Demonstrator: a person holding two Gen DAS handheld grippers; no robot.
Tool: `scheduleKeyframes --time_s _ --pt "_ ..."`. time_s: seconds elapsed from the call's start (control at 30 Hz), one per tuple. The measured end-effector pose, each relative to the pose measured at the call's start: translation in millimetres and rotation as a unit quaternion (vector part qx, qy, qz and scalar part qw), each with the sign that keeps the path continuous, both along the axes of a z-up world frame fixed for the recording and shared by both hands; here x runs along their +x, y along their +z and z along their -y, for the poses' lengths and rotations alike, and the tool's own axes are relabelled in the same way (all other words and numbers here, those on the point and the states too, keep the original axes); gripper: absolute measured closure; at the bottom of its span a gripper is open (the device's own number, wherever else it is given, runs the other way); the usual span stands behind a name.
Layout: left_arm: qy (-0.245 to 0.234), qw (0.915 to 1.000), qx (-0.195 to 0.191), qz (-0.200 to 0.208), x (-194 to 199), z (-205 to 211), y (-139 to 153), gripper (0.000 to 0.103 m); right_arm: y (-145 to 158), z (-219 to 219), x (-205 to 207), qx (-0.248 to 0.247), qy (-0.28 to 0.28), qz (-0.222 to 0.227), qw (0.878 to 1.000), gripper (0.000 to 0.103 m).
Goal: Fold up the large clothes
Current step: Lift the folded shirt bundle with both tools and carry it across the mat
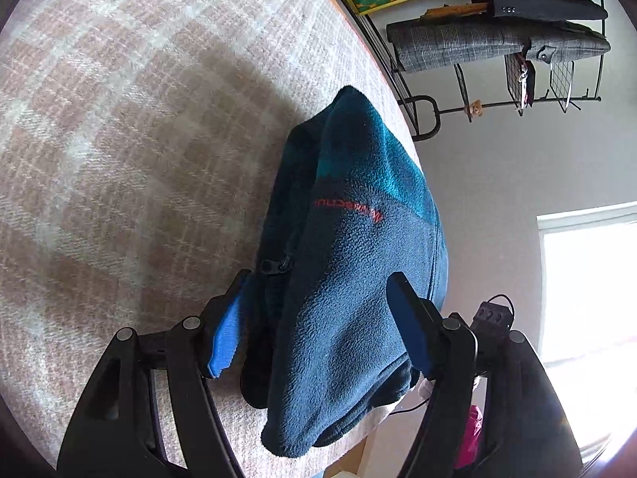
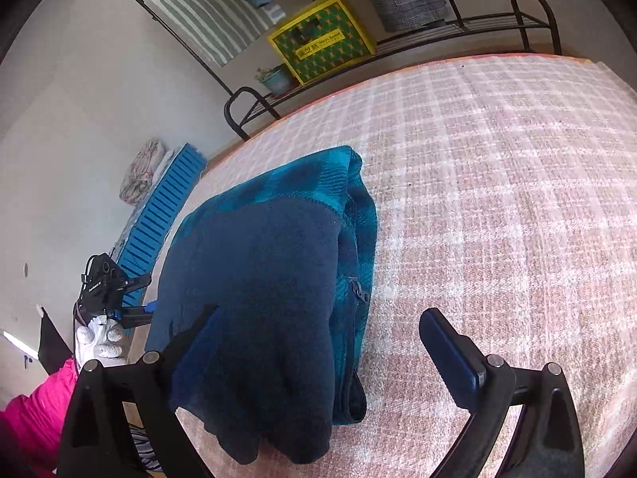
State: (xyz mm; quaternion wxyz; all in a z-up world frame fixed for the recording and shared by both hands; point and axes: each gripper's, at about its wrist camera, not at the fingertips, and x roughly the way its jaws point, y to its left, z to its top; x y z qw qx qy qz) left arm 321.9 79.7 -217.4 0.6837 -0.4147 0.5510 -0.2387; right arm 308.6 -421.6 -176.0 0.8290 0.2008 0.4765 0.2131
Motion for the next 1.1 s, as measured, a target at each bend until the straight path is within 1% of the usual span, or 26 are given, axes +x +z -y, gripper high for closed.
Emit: scheduleKeyframes --time_s 0.1,0.17,0.23,0.27,0.33,0.4,0.47,0.5,0.53,0.57,0.63,0.67,0.73,0.8,0.9,1.03,1.07,1.1 --pt "-0.017 0.9998 -0.005 -0.01 4.9 11.1 -9.0 0.033 -14.5 -1.2 11.3 0.017 0.009 -0.023 1.0 0.004" --pt "-0.017 0.9998 0.001 -0.004 6.2 13.9 -10.3 0.033 -24.5 -2.1 16.9 0.033 0.013 -0.037 0.999 0.004" --pt "-0.014 0.9999 -0.005 -0.005 10.7 14.4 -11.1 0.033 -33.2 -6.2 22.6 0.044 0.02 -0.048 0.998 0.004" --pt "-0.01 0.9999 -0.011 -0.007 13.2 13.8 -11.9 0.033 -37.1 -8.6 24.1 0.048 0.022 -0.05 0.997 0.004" --pt "-0.004 0.9998 -0.019 -0.01 18.1 13.7 -13.5 0.033 -38.7 -12.8 24.9 0.056 0.023 -0.037 0.997 0.002" --pt "-0.007 0.9999 -0.012 -0.004 20.0 16.9 -12.9 0.033 -40.5 -18.5 27.8 0.067 0.024 -0.036 0.997 0.002" --pt "-0.013 0.9999 0.005 0.006 24.1 22.9 -10.1 0.033 -43.5 -25.8 31.5 0.085 0.041 -0.044 0.995 0.009" --pt "-0.014 0.9997 0.015 0.011 24.7 25.6 -8.7 0.036 -44.4 -31.1 33.4 0.08 0.044 -0.048 0.995 0.013" --pt "-0.014 0.9994 0.027 0.015 25.1 28.2 -7.5 0.041 -42.8 -36.0 34.2 0.068 0.045 -0.044 0.996 0.014" --pt "-0.015 0.999 0.038 0.018 25.1 30.5 -6.4 0.044 -41.7 -41.0 35.1 0.055 0.05 -0.043 0.996 0.015" --pt "-0.022 0.9974 0.063 0.027 24.3 37.3 -0.9 0.055 -35.0 -44.6 25.9 0.027 0.051 -0.042 0.997 0.023" --pt "-0.026 0.996 0.077 0.037 24.4 42.0 3.2 0.058 -33.0 -46.3 24.3 0.02 0.051 -0.042 0.998 0.027" --pt "-0.038 0.9905 0.115 0.065 20.2 51.0 15.9 0.066 -27.7 -47.6 22.0 0.006 0.047 -0.038 0.998 0.039" --pt "-0.049 0.9823 0.155 0.093 15.6 62.2 27.8 0.07 -19.6 -52.1 19.0 -0.019 0.043 -0.031 0.998 0.046" --pt "-0.056 0.9717 0.195 0.121 8.1 73.8 40.2 0.074 -6.4 -64.5 13.2 -0.067 0.036 -0.019 0.997 0.054" --pt "-0.061 0.9593 0.227 0.156 -3.6 88.9 55.9 0.076 11.6 -80.0 4.0 -0.125 0.026 -0.003 0.992 0.06" --pt "-0.062 0.9565 0.232 0.165 -17.8 83.6 57.0 0.077 17.3 -83.0 0.9 -0.137 0.024 0.003 0.99 0.061" --pt "-0.064 0.9536 0.237 0.174 -21.7 86.1 61.0 0.077 23.6 -85.1 -2.0 -0.145 0.022 0.009 0.989 0.062"
